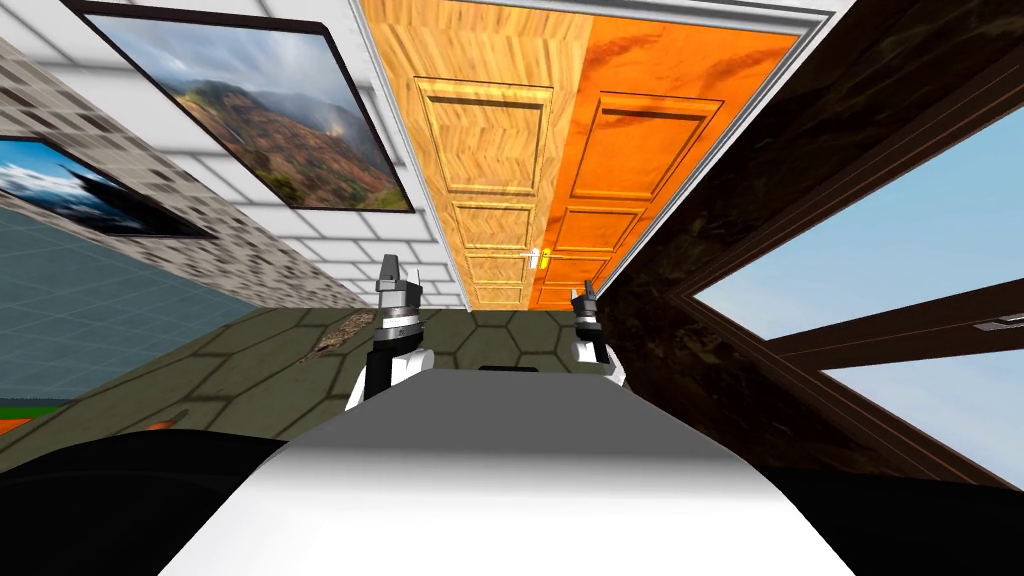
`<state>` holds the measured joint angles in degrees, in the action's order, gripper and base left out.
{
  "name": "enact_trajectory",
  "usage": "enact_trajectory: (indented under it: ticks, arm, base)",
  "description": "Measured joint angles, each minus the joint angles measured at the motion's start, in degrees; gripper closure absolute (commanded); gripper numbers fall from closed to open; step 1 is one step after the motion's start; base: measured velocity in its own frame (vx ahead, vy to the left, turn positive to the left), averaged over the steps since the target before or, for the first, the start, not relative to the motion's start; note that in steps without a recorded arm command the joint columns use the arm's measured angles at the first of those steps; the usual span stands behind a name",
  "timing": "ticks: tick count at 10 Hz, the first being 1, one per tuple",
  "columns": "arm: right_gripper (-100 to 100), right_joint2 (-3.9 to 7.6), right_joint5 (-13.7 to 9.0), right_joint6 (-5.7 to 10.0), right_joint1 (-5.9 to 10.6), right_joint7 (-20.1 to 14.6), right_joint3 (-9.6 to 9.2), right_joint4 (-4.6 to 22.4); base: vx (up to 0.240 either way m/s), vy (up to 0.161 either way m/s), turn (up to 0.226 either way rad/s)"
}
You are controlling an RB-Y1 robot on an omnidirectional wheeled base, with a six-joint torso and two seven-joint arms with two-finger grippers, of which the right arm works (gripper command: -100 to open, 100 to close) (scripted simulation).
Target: Pull the door open
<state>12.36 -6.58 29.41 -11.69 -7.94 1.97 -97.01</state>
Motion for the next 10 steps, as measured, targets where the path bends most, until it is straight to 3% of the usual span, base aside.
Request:
enact_trajectory:
  ticks: [3,10]
  arm:
    - [-100,1.91,-1.05,0.00,1.54,-0.85,-0.28,4.44]
    - [-100,5.59,-3.26,-0.32,7.01,-2.24,-1.03,16.11]
  base:
    - [0.099,-0.012,0.072]
    - [0.097,-0.019,0.069]
